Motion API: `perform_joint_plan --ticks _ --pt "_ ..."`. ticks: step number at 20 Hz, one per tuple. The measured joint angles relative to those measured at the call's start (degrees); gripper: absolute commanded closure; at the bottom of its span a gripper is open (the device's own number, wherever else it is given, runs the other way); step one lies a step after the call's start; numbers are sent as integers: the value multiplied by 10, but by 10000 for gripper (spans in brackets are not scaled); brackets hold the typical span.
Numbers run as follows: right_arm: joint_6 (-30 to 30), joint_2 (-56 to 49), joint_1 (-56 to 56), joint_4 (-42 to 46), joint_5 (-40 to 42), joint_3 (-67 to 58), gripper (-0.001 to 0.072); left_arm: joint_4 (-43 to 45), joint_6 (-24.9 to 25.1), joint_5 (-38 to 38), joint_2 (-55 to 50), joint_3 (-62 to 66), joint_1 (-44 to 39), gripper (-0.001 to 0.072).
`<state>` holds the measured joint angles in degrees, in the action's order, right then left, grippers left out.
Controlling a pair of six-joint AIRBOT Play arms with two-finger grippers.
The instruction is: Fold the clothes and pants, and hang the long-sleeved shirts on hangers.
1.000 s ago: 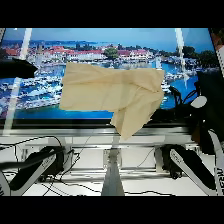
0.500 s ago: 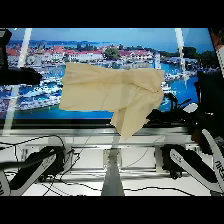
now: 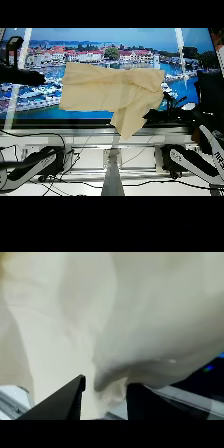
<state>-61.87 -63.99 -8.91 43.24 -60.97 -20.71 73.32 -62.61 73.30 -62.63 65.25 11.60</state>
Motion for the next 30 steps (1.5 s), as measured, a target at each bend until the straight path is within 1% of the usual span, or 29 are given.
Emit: perform_joint_plan --ticks 3,4,6,7,8,9,11,12,13,14,15,17,19,20,21,25,26,28,29,30 --pt "9 -1 0 4 -16 0 411 25 3 9 -18 -14 4 699" --pt "11 -1 0 6 -20 0 509 28 7 10 -20 -23 8 699" --pt "13 -1 0 7 -22 0 562 31 15 14 -24 -54 24 699" --pt "14 -1 0 8 -20 0 631 24 22 14 -25 -74 37 699" --pt "15 -1 0 7 -16 0 653 9 31 15 -25 -93 53 699" --pt "15 -1 0 5 -12 0 694 -15 45 15 -26 -114 72 698" --pt "15 -1 0 1 -6 0 697 -64 71 12 -26 -151 113 687" --pt "16 -2 0 -2 -3 0 698 -84 78 6 -27 -167 132 628" --pt "16 -1 0 -5 0 0 697 -103 87 0 -28 -183 150 360" --pt "16 -1 0 -6 3 0 698 -114 90 -6 -30 -198 165 195" --pt "16 -2 0 -7 5 0 698 -123 93 -9 -33 -212 179 191" --pt "16 -2 0 -9 6 0 698 -137 99 -16 -46 -237 195 195" --pt "16 -2 0 -10 6 0 698 -149 101 -20 -68 -259 203 282" --pt "16 -2 0 -11 6 0 698 -155 105 -23 -81 -266 206 388" --pt "16 -2 0 -11 6 0 698 -162 111 -24 -94 -271 207 415" --pt "15 -2 0 -15 4 0 698 -208 147 -38 -143 -282 211 415" --pt "15 -2 0 -15 3 0 698 -220 152 -41 -152 -282 211 426" --pt "14 -2 0 -16 0 0 698 -245 161 -53 -166 -284 212 490" --pt "14 -2 0 -18 -3 0 698 -256 166 -62 -171 -284 212 505" --pt "14 -2 0 -19 -4 0 698 -268 173 -70 -175 -285 212 586"
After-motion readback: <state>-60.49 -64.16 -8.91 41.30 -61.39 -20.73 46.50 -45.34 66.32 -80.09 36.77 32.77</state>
